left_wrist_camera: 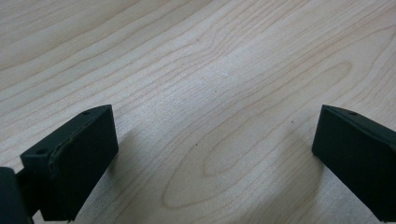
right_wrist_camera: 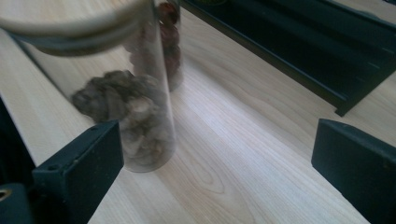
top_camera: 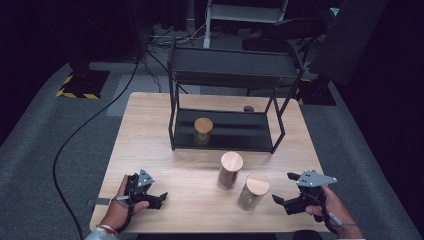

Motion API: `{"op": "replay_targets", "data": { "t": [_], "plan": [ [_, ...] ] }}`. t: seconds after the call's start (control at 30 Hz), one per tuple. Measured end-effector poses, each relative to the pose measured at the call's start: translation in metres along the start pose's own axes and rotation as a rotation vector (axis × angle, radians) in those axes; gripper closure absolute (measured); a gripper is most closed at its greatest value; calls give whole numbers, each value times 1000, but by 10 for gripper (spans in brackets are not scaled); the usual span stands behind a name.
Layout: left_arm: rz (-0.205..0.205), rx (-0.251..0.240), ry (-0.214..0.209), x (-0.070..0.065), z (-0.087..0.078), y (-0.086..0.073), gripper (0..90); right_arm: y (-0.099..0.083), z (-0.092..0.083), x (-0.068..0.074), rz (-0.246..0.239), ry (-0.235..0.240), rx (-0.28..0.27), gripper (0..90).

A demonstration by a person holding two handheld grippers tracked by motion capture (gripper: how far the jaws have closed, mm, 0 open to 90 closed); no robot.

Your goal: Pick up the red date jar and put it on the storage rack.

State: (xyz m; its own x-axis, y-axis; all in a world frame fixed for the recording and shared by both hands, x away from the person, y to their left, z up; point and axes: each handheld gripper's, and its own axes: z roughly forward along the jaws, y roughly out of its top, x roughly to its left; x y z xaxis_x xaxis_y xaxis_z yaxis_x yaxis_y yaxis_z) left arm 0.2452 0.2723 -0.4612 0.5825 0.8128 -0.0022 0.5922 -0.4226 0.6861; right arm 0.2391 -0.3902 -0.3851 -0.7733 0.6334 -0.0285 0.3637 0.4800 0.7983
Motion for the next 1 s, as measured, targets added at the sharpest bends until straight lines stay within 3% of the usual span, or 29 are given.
{"op": "replay_targets", "data": {
  "t": [0.27, 0.43, 1.0],
  "plan": [
    [0, 1, 0, 0, 0, 0, 0, 14, -14, 1, -19, 81, -47, 21],
    [0, 1, 0, 0, 0, 0, 0, 26, -15, 7, -37, 104, -51, 22],
    [0, 0, 0, 0, 0, 0, 0, 69, 0, 19, -79, 126, -19, 22]
  ]
}}
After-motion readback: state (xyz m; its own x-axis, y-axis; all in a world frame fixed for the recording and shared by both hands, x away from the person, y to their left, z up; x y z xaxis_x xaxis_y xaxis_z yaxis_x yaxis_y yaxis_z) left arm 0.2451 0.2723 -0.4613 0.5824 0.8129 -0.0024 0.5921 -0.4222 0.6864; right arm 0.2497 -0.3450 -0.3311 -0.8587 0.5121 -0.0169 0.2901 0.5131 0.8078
